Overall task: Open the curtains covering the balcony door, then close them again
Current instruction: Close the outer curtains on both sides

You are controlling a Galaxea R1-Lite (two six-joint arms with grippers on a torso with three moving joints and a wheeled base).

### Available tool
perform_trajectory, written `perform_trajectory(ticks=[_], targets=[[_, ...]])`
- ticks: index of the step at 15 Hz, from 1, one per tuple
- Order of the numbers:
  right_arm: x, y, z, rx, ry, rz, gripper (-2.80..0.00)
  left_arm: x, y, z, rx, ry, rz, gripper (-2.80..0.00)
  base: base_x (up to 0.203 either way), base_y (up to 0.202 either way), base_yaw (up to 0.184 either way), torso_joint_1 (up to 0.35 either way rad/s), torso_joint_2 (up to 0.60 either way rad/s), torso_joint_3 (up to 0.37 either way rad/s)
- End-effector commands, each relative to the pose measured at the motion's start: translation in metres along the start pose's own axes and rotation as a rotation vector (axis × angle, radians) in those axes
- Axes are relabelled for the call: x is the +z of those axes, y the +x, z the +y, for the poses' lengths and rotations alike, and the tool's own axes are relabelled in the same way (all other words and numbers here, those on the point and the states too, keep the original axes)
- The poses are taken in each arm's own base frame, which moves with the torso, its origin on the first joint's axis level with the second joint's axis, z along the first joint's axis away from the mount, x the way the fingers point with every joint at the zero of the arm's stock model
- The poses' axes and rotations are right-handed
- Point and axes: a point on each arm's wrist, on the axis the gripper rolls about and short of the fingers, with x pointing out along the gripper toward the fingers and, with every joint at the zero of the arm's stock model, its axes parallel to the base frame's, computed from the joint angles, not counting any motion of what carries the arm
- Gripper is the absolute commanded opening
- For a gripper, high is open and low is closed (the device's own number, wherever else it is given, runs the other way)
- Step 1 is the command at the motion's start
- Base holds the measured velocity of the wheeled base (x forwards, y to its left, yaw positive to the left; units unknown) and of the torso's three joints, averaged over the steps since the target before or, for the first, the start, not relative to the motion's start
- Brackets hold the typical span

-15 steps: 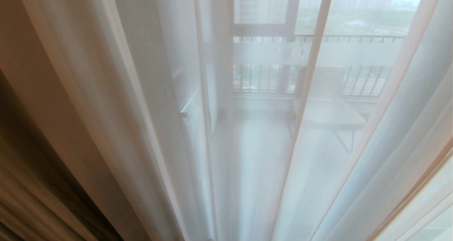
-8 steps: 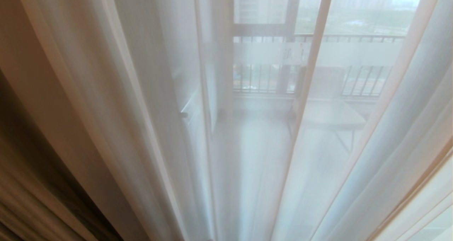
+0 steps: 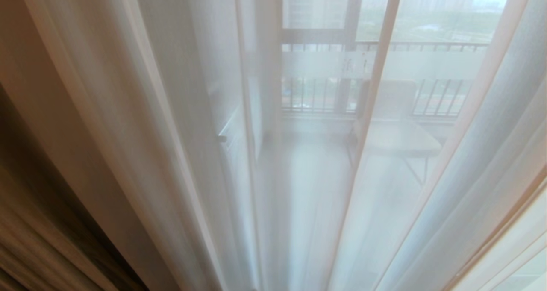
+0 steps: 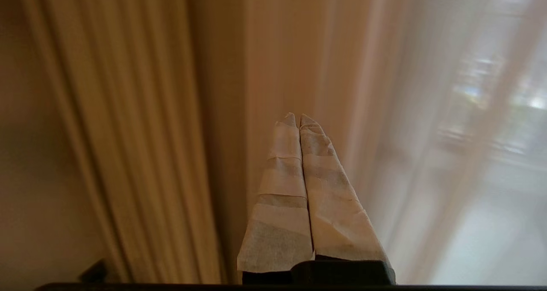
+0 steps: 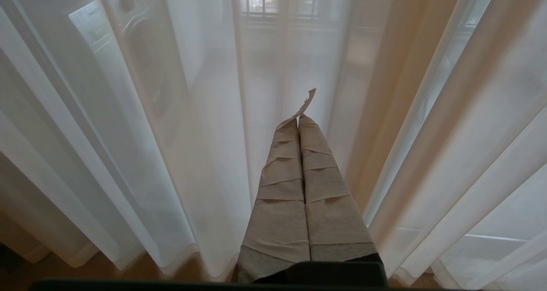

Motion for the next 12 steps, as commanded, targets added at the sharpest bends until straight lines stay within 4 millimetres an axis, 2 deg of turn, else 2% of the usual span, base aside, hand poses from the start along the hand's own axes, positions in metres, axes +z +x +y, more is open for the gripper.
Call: perform_trajectory(ticks=[1, 3, 5, 9, 12], targets=[[0.000, 0.000, 0.000, 0.001, 0.000, 0.000, -2.80, 0.032, 0.033, -0.010, 0.148, 0.034, 0.059, -2.80, 0.000, 0.000, 0.000, 0.000, 0.00, 0.000], [0.000, 0.000, 0.000, 0.001, 0.000, 0.002, -2.80, 0.059, 0.056, -0.015, 0.332, 0.045, 0.069, -2.80, 0.000, 0.000, 0.000, 0.000, 0.00, 0.000], [0.000, 0.000, 0.000, 0.001, 0.000, 0.000, -2.80, 0.074, 0.077, -0.022, 0.467, 0.060, 0.089, -2.80, 0.000, 0.000, 0.000, 0.000, 0.00, 0.000], [0.000, 0.000, 0.000, 0.001, 0.000, 0.001, -2.80, 0.077, 0.127, -0.033, 0.636, 0.098, 0.147, -2.80, 0.000, 0.000, 0.000, 0.000, 0.00, 0.000], [0.000, 0.000, 0.000, 0.000, 0.000, 0.001, -2.80, 0.077, 0.168, -0.015, 0.689, 0.110, 0.158, -2.80, 0.000, 0.000, 0.000, 0.000, 0.00, 0.000]])
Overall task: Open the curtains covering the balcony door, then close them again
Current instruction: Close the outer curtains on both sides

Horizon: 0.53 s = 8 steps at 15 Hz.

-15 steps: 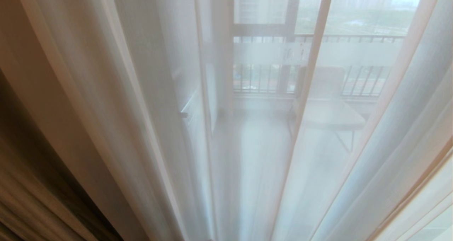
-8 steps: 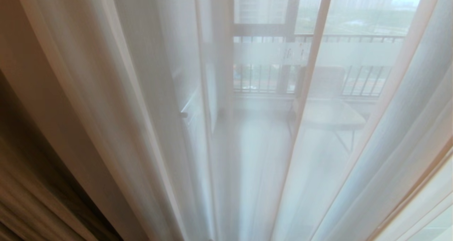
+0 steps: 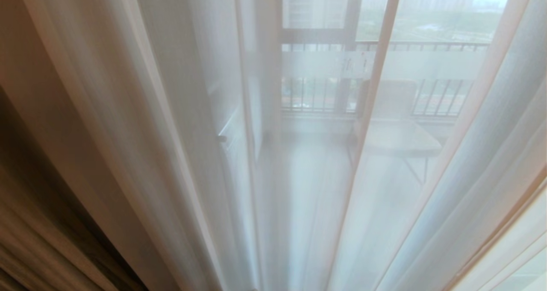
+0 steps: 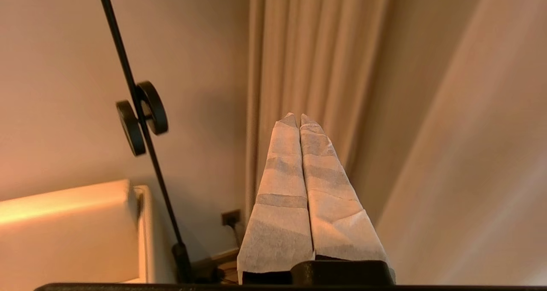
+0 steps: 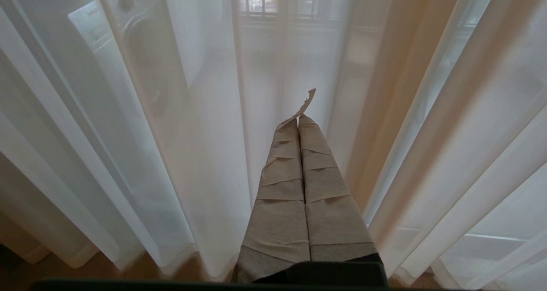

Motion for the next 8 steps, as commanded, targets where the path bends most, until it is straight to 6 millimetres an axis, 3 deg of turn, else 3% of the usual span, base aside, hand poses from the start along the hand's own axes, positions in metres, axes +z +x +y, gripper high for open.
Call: perform_trajectory(ticks=[1, 8], targets=[[0.000, 0.000, 0.000, 0.001, -0.001, -0.001, -2.80, -0.008, 0.049, -0.019, 0.010, 0.056, 0.062, -2.80, 0.000, 0.000, 0.000, 0.000, 0.00, 0.000], [0.000, 0.000, 0.000, 0.001, -0.001, 0.001, -2.80, -0.023, 0.167, -0.008, -0.008, 0.005, 0.076, -2.80, 0.000, 0.000, 0.000, 0.000, 0.00, 0.000]])
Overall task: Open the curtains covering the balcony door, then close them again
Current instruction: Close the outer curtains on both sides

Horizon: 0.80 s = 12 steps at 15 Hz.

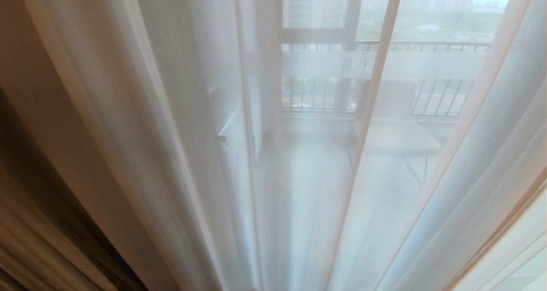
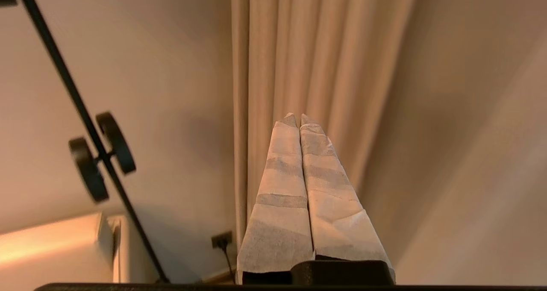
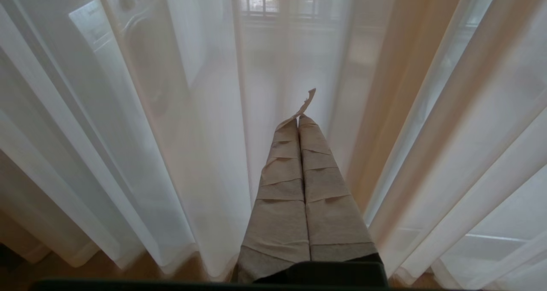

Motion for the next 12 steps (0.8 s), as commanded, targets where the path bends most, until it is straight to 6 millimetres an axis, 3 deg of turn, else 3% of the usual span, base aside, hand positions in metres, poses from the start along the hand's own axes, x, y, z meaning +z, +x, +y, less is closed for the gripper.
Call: perform_trajectory(ticks=[1, 7, 12], targets=[[0.000, 0.000, 0.000, 0.001, 0.000, -0.001, -2.80, -0.018, 0.046, -0.001, 0.024, 0.010, 0.057, 0.00, 0.000, 0.000, 0.000, 0.000, 0.00, 0.000], [0.000, 0.000, 0.000, 0.001, 0.000, 0.001, -2.80, -0.026, 0.099, 0.002, -0.052, -0.007, 0.039, 0.00, 0.000, 0.000, 0.000, 0.000, 0.00, 0.000], [0.000, 0.000, 0.000, -0.001, 0.000, -0.001, -2.80, -0.044, 0.135, -0.004, -0.099, -0.019, 0.077, 0.00, 0.000, 0.000, 0.000, 0.000, 0.00, 0.000]])
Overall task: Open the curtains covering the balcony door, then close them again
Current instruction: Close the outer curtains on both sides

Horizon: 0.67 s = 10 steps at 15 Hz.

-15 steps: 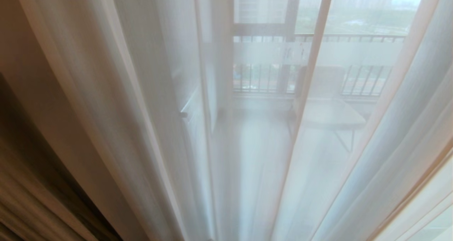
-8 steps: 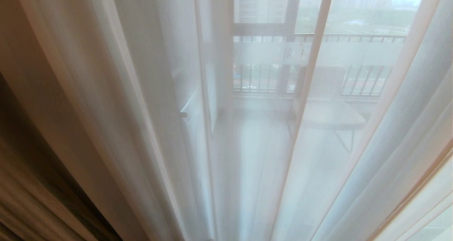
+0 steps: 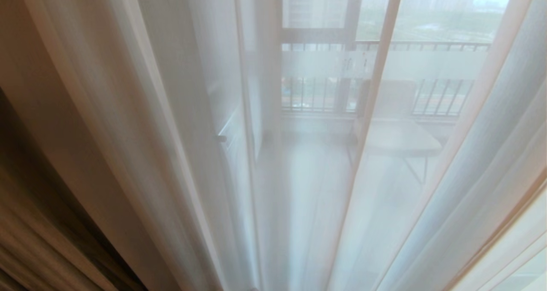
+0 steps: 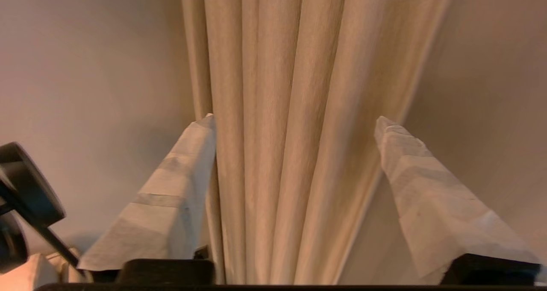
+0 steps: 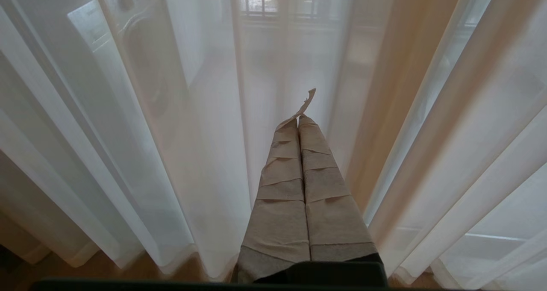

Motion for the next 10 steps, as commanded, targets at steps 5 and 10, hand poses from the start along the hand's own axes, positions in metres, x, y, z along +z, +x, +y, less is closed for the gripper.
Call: perform_trajectory(ticks=[5, 10], targets=[[0.000, 0.000, 0.000, 0.001, 0.000, 0.000, -2.80, -0.024, 0.073, -0.009, -0.025, -0.003, 0.010, 0.00, 0.000, 0.000, 0.000, 0.000, 0.00, 0.000], [0.000, 0.000, 0.000, 0.001, 0.000, 0.000, -2.80, -0.037, 0.119, -0.027, -0.118, -0.039, -0.030, 0.00, 0.000, 0.000, 0.000, 0.000, 0.00, 0.000]])
